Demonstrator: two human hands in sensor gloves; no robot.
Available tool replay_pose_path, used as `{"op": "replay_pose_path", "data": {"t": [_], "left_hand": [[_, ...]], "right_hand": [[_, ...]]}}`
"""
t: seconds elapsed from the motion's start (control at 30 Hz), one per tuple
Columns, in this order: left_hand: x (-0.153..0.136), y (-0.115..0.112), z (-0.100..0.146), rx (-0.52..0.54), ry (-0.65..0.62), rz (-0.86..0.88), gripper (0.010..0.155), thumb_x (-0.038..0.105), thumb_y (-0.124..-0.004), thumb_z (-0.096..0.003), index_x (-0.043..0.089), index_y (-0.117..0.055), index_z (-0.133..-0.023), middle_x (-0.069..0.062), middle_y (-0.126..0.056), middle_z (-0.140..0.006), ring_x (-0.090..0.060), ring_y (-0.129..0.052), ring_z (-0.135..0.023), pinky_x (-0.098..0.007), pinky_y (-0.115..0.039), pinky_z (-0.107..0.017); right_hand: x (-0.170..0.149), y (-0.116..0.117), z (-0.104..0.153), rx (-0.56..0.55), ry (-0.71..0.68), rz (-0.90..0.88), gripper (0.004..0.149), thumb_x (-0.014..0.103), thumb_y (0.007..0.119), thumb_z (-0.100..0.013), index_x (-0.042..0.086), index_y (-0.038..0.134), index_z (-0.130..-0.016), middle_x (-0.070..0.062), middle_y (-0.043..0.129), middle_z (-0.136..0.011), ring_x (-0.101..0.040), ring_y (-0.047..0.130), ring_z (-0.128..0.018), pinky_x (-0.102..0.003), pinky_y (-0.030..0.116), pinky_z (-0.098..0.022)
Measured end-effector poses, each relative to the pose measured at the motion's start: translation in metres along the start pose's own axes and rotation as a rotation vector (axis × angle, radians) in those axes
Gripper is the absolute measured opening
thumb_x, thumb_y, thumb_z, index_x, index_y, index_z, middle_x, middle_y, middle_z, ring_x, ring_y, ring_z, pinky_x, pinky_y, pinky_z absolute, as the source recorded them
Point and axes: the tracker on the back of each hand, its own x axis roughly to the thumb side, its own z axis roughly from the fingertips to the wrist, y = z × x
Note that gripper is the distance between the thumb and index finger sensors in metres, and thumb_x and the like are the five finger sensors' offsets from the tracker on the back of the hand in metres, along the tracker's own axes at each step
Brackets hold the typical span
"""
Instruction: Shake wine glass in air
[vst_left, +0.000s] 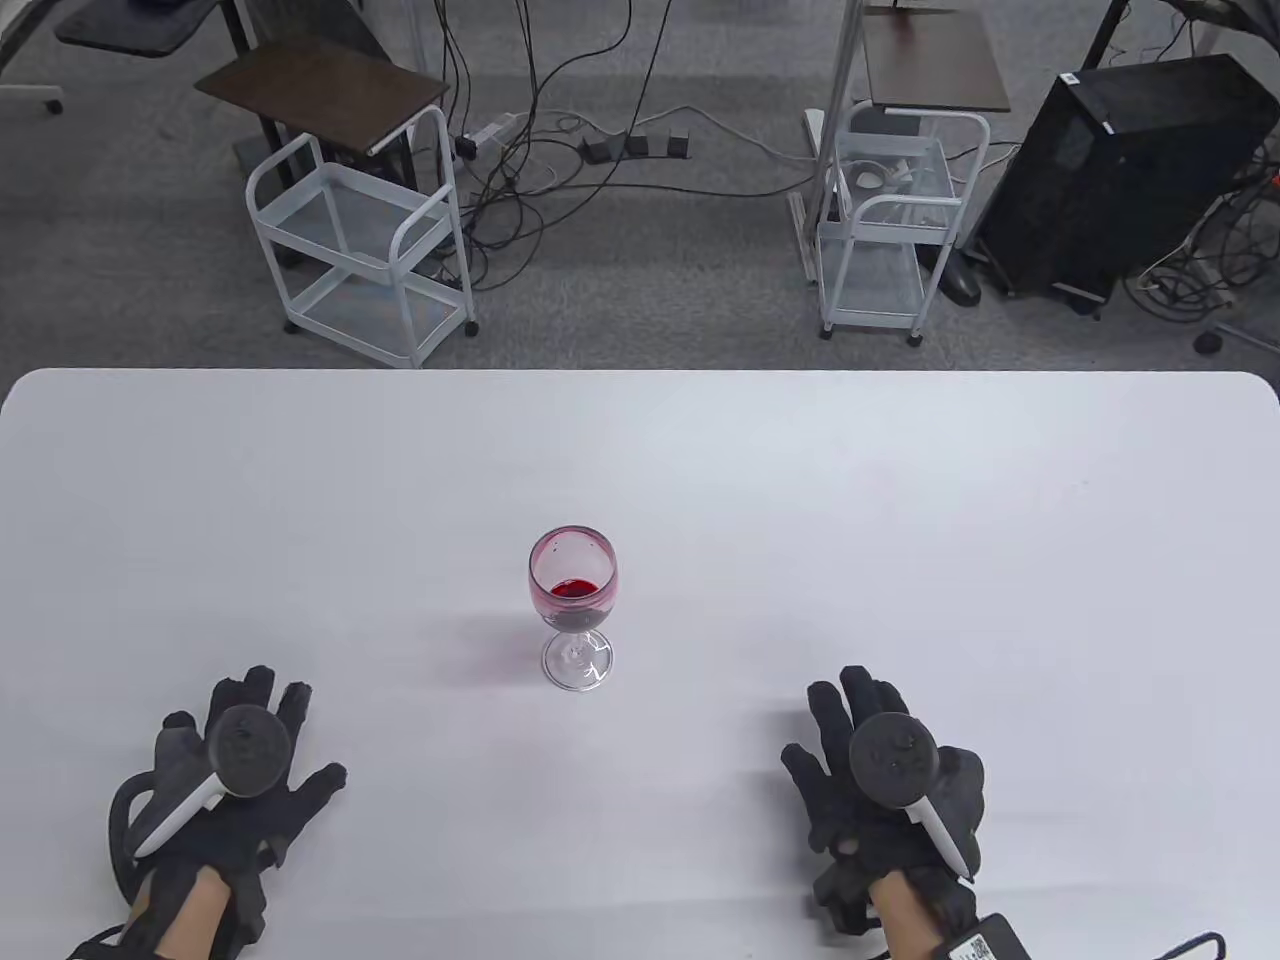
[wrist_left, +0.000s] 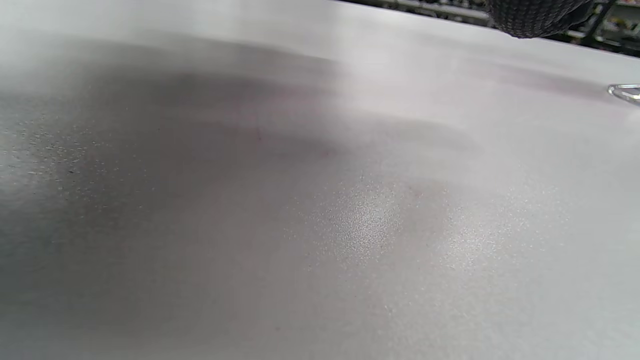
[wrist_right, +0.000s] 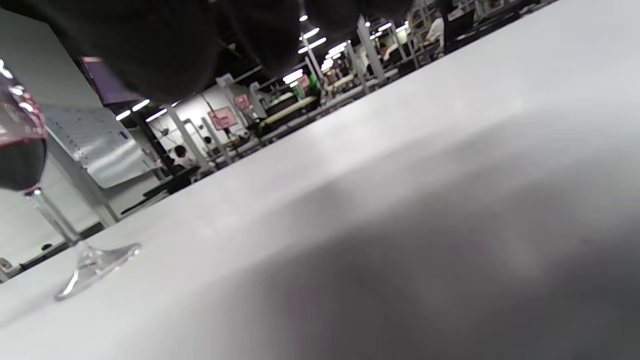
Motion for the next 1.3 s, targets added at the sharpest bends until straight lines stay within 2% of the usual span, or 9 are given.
{"op": "replay_pose_path", "data": {"t": [0.3,0.43,0.5,0.63,0.83,0.97,1.1,1.17,1.3], "left_hand": [[0.003,-0.002,-0.002,0.014,-0.02,-0.022,0.089,0.074,-0.066,-0.0464,0.038,-0.023,-0.115,0.005,-0.003,-0.123,-0.029,-0.01,-0.12,-0.06,-0.007,-0.078],[0.005,-0.005,-0.005,0.038,-0.061,0.054,0.088,0.075,-0.067,-0.046,0.037,-0.027,-0.115,0.004,-0.011,-0.125,-0.03,-0.019,-0.121,-0.06,-0.015,-0.081],[0.011,-0.006,-0.008,0.014,-0.064,0.089,0.088,0.074,-0.068,-0.046,0.037,-0.028,-0.115,0.004,-0.015,-0.126,-0.029,-0.025,-0.122,-0.06,-0.013,-0.081],[0.036,-0.002,-0.016,0.026,-0.105,0.083,0.089,0.074,-0.071,-0.0457,0.035,-0.031,-0.115,0.003,-0.024,-0.126,-0.03,-0.042,-0.12,-0.058,-0.026,-0.084],[0.103,0.008,-0.047,0.035,-0.192,0.295,0.092,0.073,-0.079,-0.0438,0.034,-0.036,-0.114,0.002,-0.039,-0.125,-0.024,-0.082,-0.104,-0.05,-0.061,-0.08],[0.146,0.001,-0.072,-0.081,-0.257,0.447,0.092,0.071,-0.084,-0.0428,0.034,-0.039,-0.114,0.002,-0.044,-0.124,-0.021,-0.094,-0.094,-0.044,-0.071,-0.075],[0.166,-0.002,-0.091,-0.119,-0.276,0.633,0.091,0.067,-0.09,-0.0419,0.033,-0.043,-0.113,0.001,-0.052,-0.121,-0.017,-0.107,-0.075,-0.04,-0.081,-0.066],[0.172,-0.003,-0.097,-0.127,-0.279,0.678,0.09,0.064,-0.092,-0.0418,0.032,-0.045,-0.112,0.0,-0.057,-0.12,-0.015,-0.111,-0.066,-0.039,-0.084,-0.062],[0.181,-0.004,-0.106,-0.12,-0.285,0.694,0.086,0.059,-0.095,-0.0422,0.033,-0.051,-0.111,0.001,-0.064,-0.117,-0.011,-0.114,-0.058,-0.035,-0.088,-0.058]], "right_hand": [[0.0,0.001,0.0,0.0,-0.005,-0.003,0.069,0.053,0.076,-0.042,0.028,0.054,-0.102,-0.001,0.032,-0.117,-0.035,0.029,-0.108,-0.063,0.03,-0.075],[0.001,0.002,0.0,0.005,-0.005,0.004,0.069,0.053,0.075,-0.042,0.028,0.054,-0.102,-0.001,0.032,-0.117,-0.035,0.028,-0.108,-0.063,0.031,-0.075],[0.001,0.002,0.0,0.008,-0.004,0.008,0.069,0.053,0.076,-0.042,0.028,0.054,-0.102,-0.001,0.032,-0.117,-0.035,0.029,-0.108,-0.063,0.03,-0.075],[0.001,0.003,-0.002,0.018,-0.004,0.003,0.069,0.052,0.076,-0.042,0.028,0.054,-0.102,-0.001,0.032,-0.117,-0.035,0.029,-0.108,-0.063,0.03,-0.075],[0.001,0.003,-0.002,0.027,-0.005,-0.012,0.068,0.052,0.075,-0.042,0.027,0.054,-0.102,-0.001,0.033,-0.117,-0.035,0.029,-0.108,-0.063,0.03,-0.075],[0.0,0.0,-0.001,0.016,-0.012,-0.043,0.068,0.052,0.075,-0.042,0.028,0.054,-0.102,-0.001,0.033,-0.117,-0.035,0.029,-0.108,-0.063,0.03,-0.075],[-0.001,-0.003,-0.001,0.011,-0.024,-0.082,0.068,0.052,0.075,-0.042,0.027,0.055,-0.102,-0.001,0.034,-0.117,-0.035,0.03,-0.107,-0.063,0.031,-0.075],[-0.001,-0.003,-0.001,0.017,-0.03,-0.091,0.068,0.052,0.075,-0.042,0.027,0.055,-0.102,-0.001,0.034,-0.117,-0.036,0.03,-0.107,-0.063,0.031,-0.075],[0.0,-0.002,-0.002,0.038,-0.039,-0.098,0.068,0.052,0.075,-0.042,0.027,0.055,-0.102,-0.002,0.034,-0.117,-0.036,0.03,-0.107,-0.063,0.031,-0.075]]}}
